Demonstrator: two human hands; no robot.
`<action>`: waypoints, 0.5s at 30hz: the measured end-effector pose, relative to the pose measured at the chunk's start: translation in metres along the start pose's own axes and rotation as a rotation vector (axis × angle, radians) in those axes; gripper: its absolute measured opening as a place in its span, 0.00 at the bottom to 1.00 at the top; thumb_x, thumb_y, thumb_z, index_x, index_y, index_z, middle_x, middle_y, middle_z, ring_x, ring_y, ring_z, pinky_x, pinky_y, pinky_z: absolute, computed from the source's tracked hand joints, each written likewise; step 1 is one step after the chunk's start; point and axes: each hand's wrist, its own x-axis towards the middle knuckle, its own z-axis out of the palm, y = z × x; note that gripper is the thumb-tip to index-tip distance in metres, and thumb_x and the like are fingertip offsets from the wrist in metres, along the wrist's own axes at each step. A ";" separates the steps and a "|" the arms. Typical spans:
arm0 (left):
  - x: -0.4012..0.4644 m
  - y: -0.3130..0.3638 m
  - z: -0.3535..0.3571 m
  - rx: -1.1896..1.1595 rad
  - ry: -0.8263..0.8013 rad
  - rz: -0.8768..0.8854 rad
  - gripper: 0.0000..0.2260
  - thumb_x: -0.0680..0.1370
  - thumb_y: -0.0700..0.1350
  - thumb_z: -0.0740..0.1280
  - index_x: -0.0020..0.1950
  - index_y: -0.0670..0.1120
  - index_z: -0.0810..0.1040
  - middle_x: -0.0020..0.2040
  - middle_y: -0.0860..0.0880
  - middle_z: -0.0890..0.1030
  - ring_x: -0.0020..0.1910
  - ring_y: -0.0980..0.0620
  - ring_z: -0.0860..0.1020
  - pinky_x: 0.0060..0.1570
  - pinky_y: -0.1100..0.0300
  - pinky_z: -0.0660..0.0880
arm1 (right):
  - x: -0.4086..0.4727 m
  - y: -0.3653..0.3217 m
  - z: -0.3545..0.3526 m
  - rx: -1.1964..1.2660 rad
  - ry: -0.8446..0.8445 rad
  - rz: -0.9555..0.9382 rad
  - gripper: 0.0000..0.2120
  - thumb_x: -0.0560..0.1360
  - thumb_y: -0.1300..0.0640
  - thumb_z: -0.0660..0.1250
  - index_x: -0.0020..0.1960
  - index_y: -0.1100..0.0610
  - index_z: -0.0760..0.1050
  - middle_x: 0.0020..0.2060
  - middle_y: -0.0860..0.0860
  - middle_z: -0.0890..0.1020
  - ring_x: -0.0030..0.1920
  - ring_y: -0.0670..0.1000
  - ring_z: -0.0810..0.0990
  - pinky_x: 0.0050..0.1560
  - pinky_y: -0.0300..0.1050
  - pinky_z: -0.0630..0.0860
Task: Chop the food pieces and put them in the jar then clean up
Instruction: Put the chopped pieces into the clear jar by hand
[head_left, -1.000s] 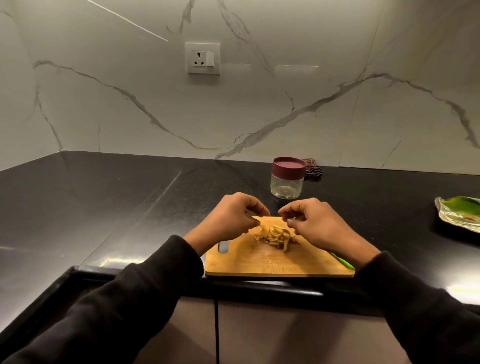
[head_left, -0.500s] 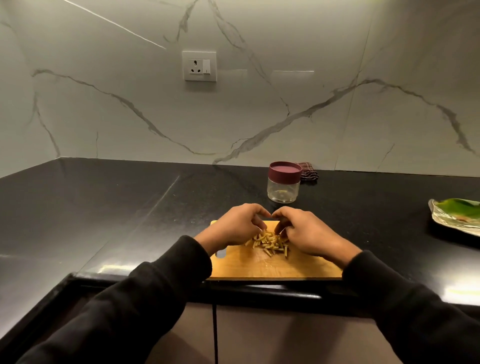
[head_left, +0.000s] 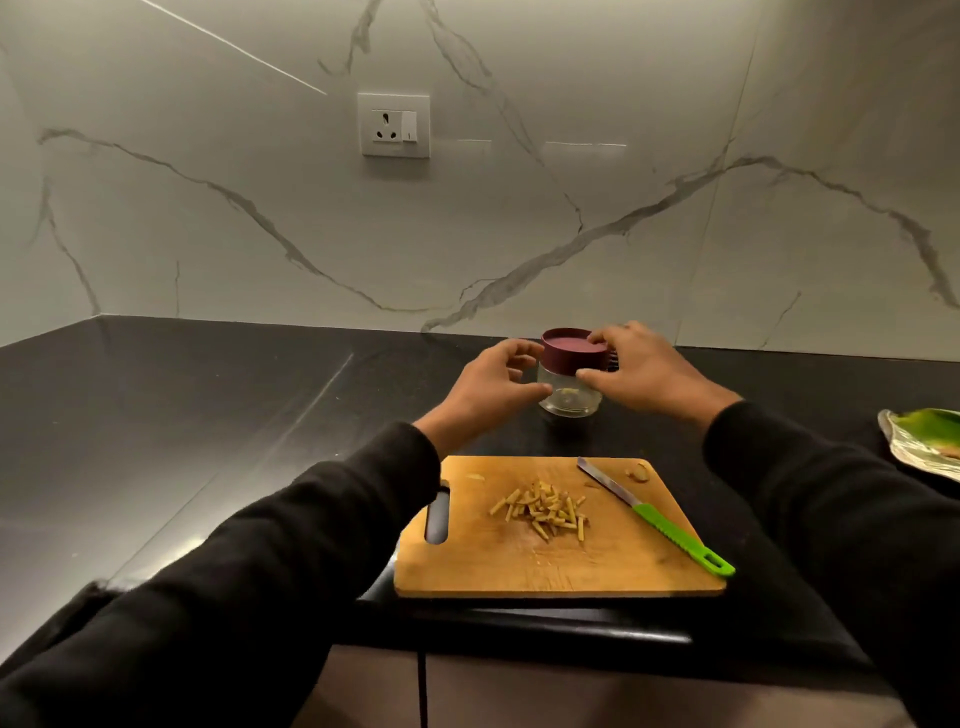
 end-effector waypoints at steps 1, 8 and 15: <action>0.009 -0.001 0.003 0.022 0.001 -0.006 0.25 0.75 0.45 0.75 0.70 0.51 0.72 0.64 0.50 0.76 0.64 0.52 0.75 0.62 0.55 0.76 | 0.010 0.003 0.001 -0.008 -0.014 0.015 0.29 0.77 0.46 0.71 0.74 0.56 0.68 0.65 0.57 0.73 0.63 0.55 0.74 0.58 0.46 0.73; 0.059 -0.003 0.018 0.161 -0.022 -0.037 0.42 0.73 0.44 0.77 0.80 0.45 0.56 0.77 0.43 0.66 0.75 0.45 0.65 0.71 0.51 0.66 | 0.065 0.018 0.010 -0.022 -0.075 0.084 0.45 0.71 0.36 0.73 0.80 0.54 0.59 0.71 0.61 0.66 0.67 0.62 0.70 0.65 0.56 0.75; 0.063 -0.022 0.019 0.137 -0.161 -0.038 0.43 0.73 0.43 0.77 0.81 0.46 0.54 0.76 0.44 0.67 0.75 0.45 0.66 0.68 0.58 0.65 | 0.084 0.015 0.030 0.147 -0.163 0.130 0.52 0.68 0.35 0.75 0.81 0.56 0.55 0.75 0.59 0.67 0.72 0.60 0.69 0.69 0.56 0.72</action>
